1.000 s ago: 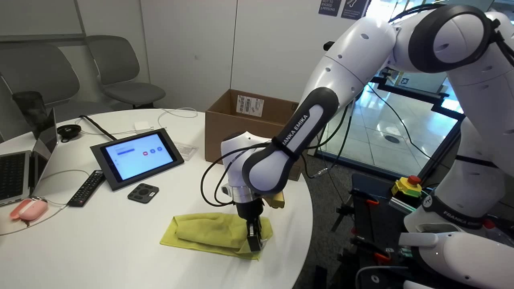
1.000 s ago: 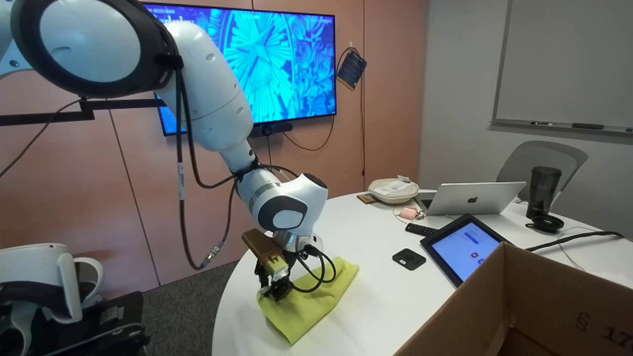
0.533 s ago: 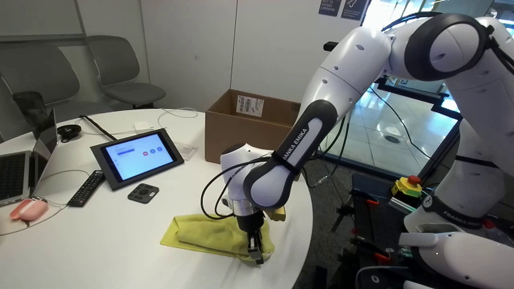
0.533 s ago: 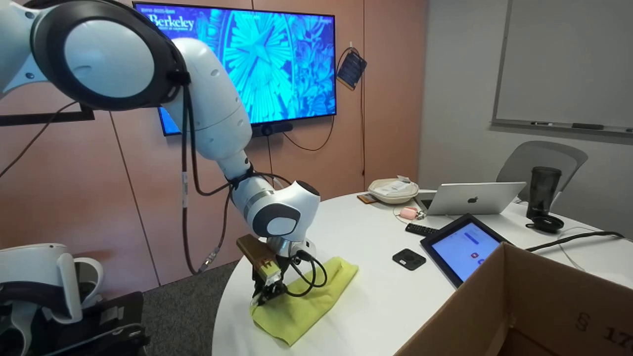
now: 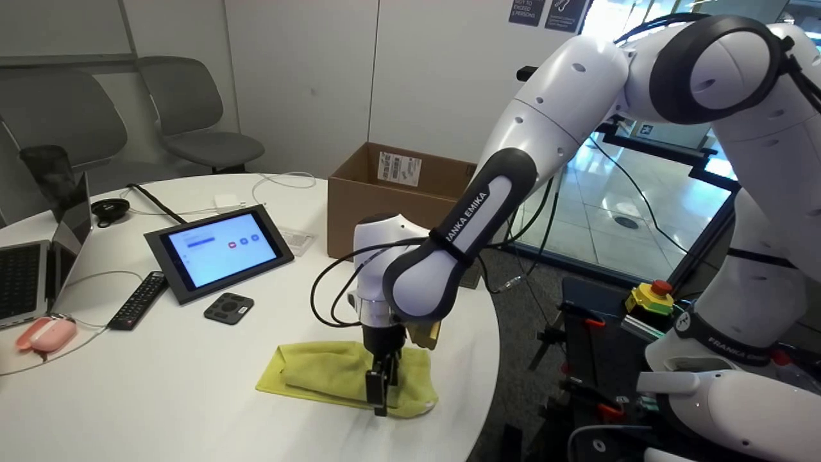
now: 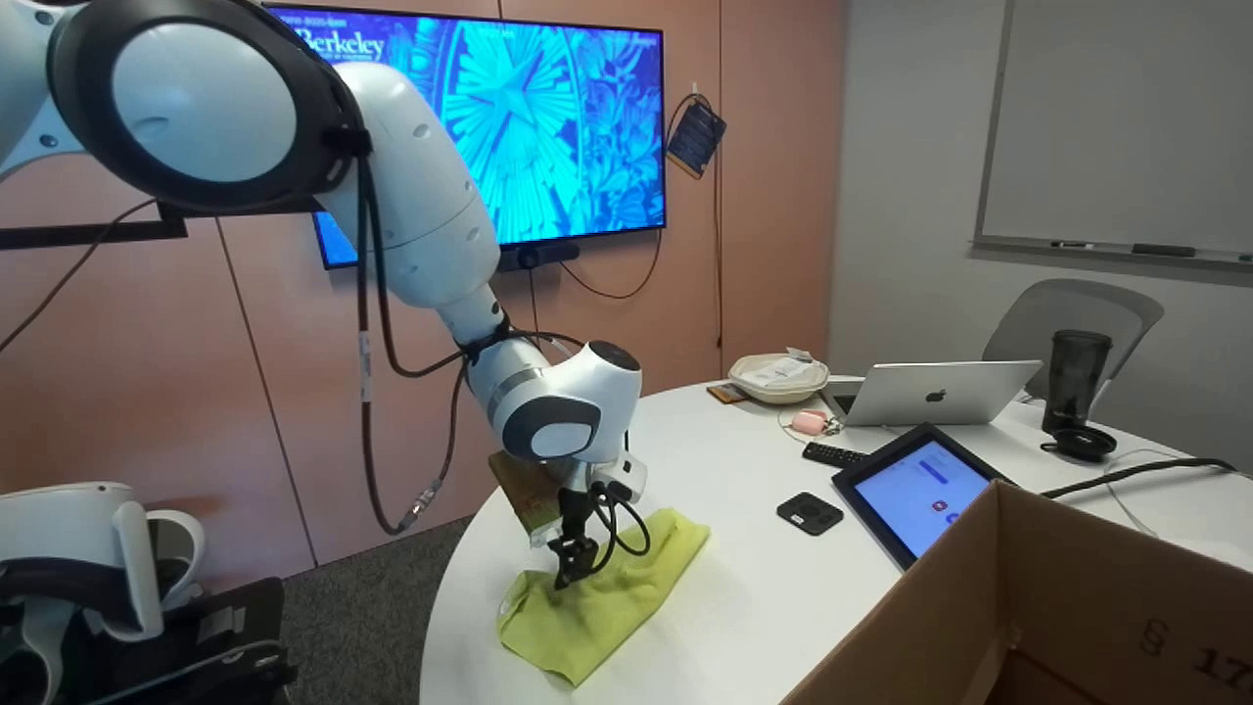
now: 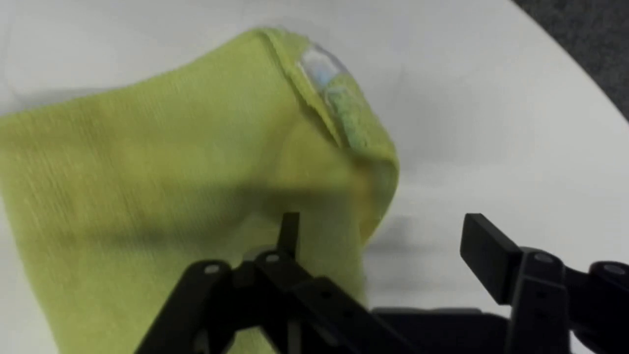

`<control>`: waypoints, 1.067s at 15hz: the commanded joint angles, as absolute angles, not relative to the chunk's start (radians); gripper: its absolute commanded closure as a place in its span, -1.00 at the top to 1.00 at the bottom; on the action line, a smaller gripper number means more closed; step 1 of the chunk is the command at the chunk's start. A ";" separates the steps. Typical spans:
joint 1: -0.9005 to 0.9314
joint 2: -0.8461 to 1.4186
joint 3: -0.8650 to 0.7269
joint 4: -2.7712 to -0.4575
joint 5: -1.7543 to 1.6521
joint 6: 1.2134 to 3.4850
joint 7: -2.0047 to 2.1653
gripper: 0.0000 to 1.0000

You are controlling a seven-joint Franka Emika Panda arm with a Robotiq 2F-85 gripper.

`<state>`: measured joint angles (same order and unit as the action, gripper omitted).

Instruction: Put the marker on the towel, fold the towel, and then put the folded towel in the box

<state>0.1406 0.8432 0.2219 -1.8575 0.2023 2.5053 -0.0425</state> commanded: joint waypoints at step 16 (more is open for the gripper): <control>0.257 0.882 0.045 -1.704 0.102 2.618 0.221 1.00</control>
<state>0.1806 0.8606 0.0968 -1.7394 0.1709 2.6357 0.1750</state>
